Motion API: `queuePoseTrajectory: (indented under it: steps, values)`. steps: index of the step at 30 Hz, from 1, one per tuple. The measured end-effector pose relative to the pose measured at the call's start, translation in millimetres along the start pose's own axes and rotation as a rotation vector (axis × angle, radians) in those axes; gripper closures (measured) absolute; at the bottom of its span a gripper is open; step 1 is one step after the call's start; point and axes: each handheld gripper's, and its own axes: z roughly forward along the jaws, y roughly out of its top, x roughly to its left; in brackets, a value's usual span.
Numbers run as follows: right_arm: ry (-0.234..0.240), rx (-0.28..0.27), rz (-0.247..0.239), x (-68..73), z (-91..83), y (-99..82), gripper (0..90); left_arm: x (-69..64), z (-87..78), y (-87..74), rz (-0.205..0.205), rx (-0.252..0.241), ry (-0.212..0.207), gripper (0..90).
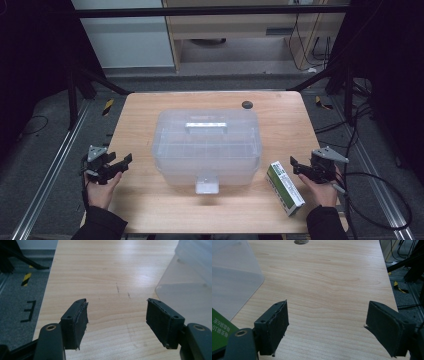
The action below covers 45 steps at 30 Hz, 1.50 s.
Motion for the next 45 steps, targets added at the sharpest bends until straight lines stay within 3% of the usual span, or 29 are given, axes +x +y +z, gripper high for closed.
queuePoseTrajectory:
  steps: [5, 14, 18, 23, 26, 34, 35, 41, 45]
  values:
    - [-0.005, 0.011, -0.027, 0.3, 0.2, -0.2, 17.7, -1.3, -8.5, 7.3, 0.053, -0.012, -0.030, 37.1]
    - [0.003, 0.021, -0.036, 2.3, -1.6, 4.4, 17.8, -0.5, -22.5, 25.4, 0.137, -0.008, -0.064, 37.0]
    - [0.000, 0.020, -0.056, 2.7, -2.5, 5.9, 19.8, 1.7, -29.8, 35.3, 0.155, -0.019, -0.074, 36.7]
    - [0.005, 0.017, -0.047, 2.1, -5.7, 9.0, 22.3, 2.0, -34.5, 45.4, 0.167, -0.030, -0.082, 35.4]
    - [0.006, 0.014, -0.056, 2.6, -6.5, 9.7, 24.4, -0.5, -34.6, 51.8, 0.181, -0.030, -0.092, 35.3]
    - [0.034, 0.030, -0.082, 4.6, -7.0, 10.4, 32.3, -12.9, -36.7, 72.5, 0.261, -0.022, -0.103, 35.0]
    - [0.031, 0.030, -0.088, 4.7, -6.6, 10.1, 33.2, -15.8, -38.4, 79.8, 0.287, -0.016, -0.104, 35.0]
    - [0.039, 0.040, -0.092, 5.9, -5.7, 10.0, 37.3, -23.0, -43.2, 96.5, 0.357, -0.003, -0.105, 34.8]
    - [0.047, 0.040, -0.114, 7.7, -5.1, 10.5, 38.9, -28.9, -46.3, 107.8, 0.385, -0.005, -0.109, 34.9]
